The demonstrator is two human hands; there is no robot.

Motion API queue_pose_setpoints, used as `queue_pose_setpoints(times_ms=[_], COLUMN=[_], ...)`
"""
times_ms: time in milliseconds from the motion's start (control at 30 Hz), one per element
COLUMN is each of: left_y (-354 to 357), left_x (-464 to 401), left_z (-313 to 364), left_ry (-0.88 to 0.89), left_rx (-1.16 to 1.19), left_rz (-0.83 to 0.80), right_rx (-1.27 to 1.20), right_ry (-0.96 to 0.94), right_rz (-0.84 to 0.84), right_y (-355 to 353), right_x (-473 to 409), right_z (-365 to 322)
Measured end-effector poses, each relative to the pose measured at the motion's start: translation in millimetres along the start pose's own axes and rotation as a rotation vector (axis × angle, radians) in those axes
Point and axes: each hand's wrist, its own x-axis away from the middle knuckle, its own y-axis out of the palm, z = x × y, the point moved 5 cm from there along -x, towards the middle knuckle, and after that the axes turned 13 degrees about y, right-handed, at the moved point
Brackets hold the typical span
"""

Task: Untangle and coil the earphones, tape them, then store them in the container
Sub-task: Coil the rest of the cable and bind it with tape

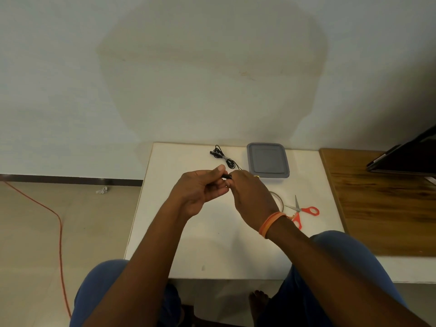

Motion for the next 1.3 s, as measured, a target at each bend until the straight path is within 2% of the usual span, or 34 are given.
queue_pose_setpoints(times_ms=[67, 167, 233, 333, 400, 533, 633, 767, 833, 900, 967, 1000, 1067, 1100, 1300], left_y=[-3, -8, 5, 39, 54, 51, 48, 49, 47, 44, 41, 40, 39, 38, 36], left_x=[1, 4, 10, 23, 29, 31, 30, 29, 26, 23, 22, 22, 22, 22, 24], left_z=[1, 2, -2, -17, -25, -29, -32, -37, -36, -35, -31, -29, -28, -28, -30], left_ry=[-0.016, 0.028, 0.037, 0.092, 0.141, 0.126, 0.08, -0.029, -0.042, -0.02, 0.051, 0.095, 0.154, 0.158, 0.041], left_rx=[0.027, -0.063, -0.208, -0.319, -0.257, 0.084, 0.193, 0.302, 0.309, 0.255, 0.091, -0.007, -0.148, -0.183, -0.133], left_rz=[0.039, 0.13, 0.034, -0.206, -0.209, -0.076, -0.048, -0.054, -0.075, -0.069, -0.033, -0.011, 0.06, 0.075, 0.025], right_rx=[-0.059, -0.344, -0.424, -0.369, -0.306, -0.028, -0.095, -0.123, -0.349, -0.8, -0.916, -0.789, -0.384, -0.262, -0.311], right_ry=[0.014, 0.192, 0.252, 0.194, 0.16, 0.009, 0.026, -0.014, 0.05, 0.251, 0.355, 0.328, 0.155, 0.088, -0.045], right_rz=[0.056, 0.117, 0.124, 0.143, 0.177, 0.276, 0.216, 0.25, 0.14, -0.063, -0.146, -0.154, -0.121, -0.093, -0.179], right_y=[-2, -14, -19, -9, 0, 10, 19, 10, 1, 0, 4, 5, 7, 10, 17], right_x=[2, -4, -6, -1, 2, 10, 13, 10, 8, 6, 6, 8, 10, 11, 9], right_z=[-3, 8, 17, 16, 11, -5, -8, -7, -6, -6, -2, -4, -10, -11, -6])
